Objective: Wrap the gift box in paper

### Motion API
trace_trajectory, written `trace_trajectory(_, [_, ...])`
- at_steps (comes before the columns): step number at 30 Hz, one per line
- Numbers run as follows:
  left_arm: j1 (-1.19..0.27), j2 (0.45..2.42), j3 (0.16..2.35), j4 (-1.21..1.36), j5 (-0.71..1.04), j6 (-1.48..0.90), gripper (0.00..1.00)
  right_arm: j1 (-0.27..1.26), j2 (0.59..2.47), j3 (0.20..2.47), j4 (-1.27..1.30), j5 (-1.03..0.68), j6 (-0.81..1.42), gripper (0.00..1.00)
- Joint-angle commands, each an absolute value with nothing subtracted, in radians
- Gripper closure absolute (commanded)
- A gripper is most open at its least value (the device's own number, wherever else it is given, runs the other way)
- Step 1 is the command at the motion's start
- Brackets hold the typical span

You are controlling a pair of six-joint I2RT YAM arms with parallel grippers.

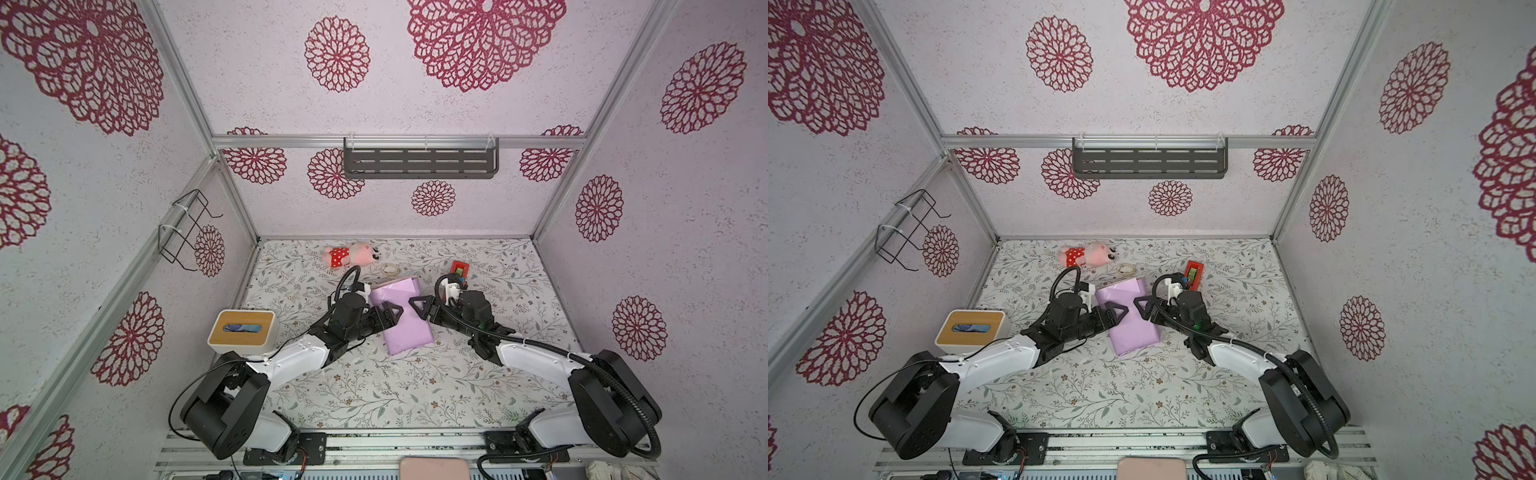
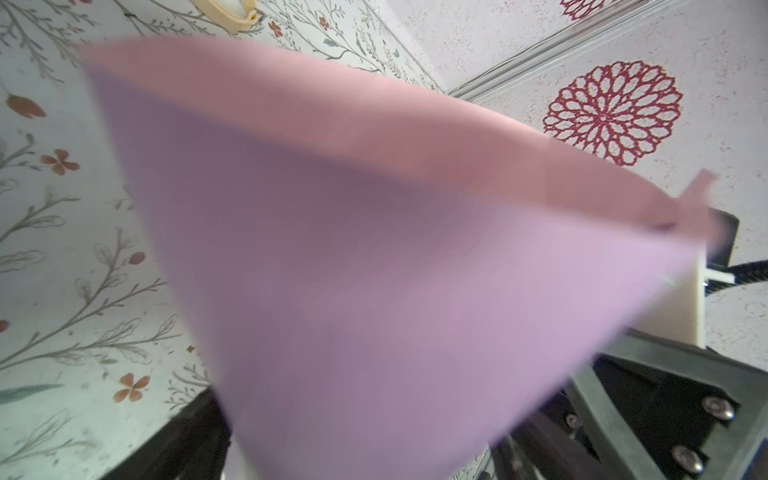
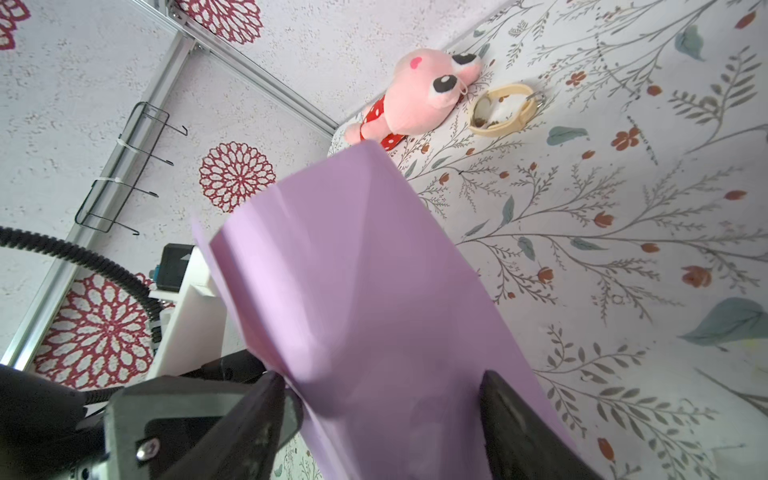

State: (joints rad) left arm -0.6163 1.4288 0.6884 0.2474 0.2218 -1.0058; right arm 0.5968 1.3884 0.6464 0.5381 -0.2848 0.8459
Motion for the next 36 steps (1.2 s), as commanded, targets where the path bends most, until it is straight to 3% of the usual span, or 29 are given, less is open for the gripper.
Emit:
trace_trajectory(1, [-0.63, 1.393, 0.73, 0.347, 0.278, -0.996, 0.06, 0.647, 1.347, 0.625, 0.568, -0.351, 0.821, 0.25])
trace_trajectory(12, [-0.632, 1.341, 0.675, 0.37, 0.264, -0.988, 0.02, 0.667, 1.325, 0.519, 0.703, -0.324, 0.817, 0.25])
trace_trajectory(36, [-0.697, 1.246, 0.517, 0.337, 0.143, -0.876, 0.13, 0.717, 1.307, 0.434, 0.854, -0.287, 0.79, 0.27])
